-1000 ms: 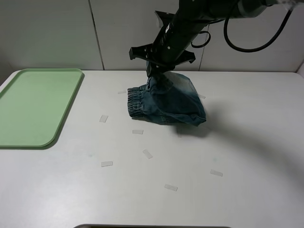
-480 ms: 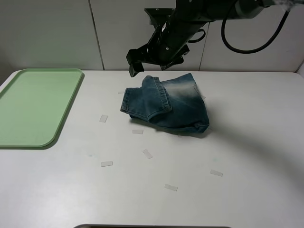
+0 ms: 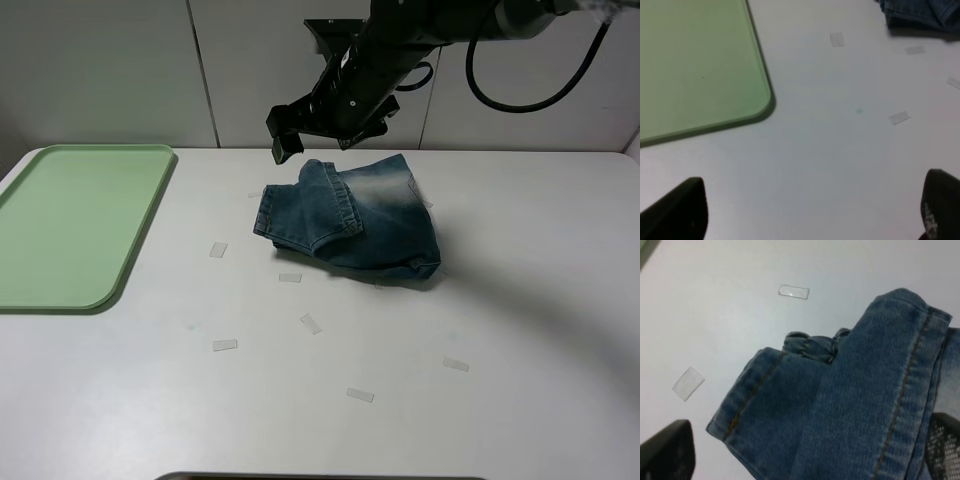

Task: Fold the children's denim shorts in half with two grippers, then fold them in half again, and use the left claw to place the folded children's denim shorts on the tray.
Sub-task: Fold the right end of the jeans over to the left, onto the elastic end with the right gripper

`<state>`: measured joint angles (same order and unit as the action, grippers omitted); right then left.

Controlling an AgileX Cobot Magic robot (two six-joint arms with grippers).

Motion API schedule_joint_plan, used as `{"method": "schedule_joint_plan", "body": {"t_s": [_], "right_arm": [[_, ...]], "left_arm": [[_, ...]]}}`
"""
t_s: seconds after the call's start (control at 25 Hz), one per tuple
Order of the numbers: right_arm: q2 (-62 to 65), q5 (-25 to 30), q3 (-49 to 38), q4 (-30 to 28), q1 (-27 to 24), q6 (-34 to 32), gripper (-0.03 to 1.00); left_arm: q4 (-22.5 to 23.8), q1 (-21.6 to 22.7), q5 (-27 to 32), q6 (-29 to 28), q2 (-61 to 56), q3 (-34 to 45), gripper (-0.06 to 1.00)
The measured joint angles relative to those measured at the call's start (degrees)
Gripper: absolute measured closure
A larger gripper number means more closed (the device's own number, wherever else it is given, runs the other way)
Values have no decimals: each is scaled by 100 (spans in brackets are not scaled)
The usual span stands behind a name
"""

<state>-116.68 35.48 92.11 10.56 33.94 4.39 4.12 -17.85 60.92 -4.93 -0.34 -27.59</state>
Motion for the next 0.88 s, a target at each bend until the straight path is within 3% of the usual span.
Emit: {"method": "schedule_joint_plan", "body": {"t_s": [0.88], "right_arm": [[-988,135,-137,1184,-551,2,27]], "left_arm": [[0,0,0,0,0,0,10]]}}
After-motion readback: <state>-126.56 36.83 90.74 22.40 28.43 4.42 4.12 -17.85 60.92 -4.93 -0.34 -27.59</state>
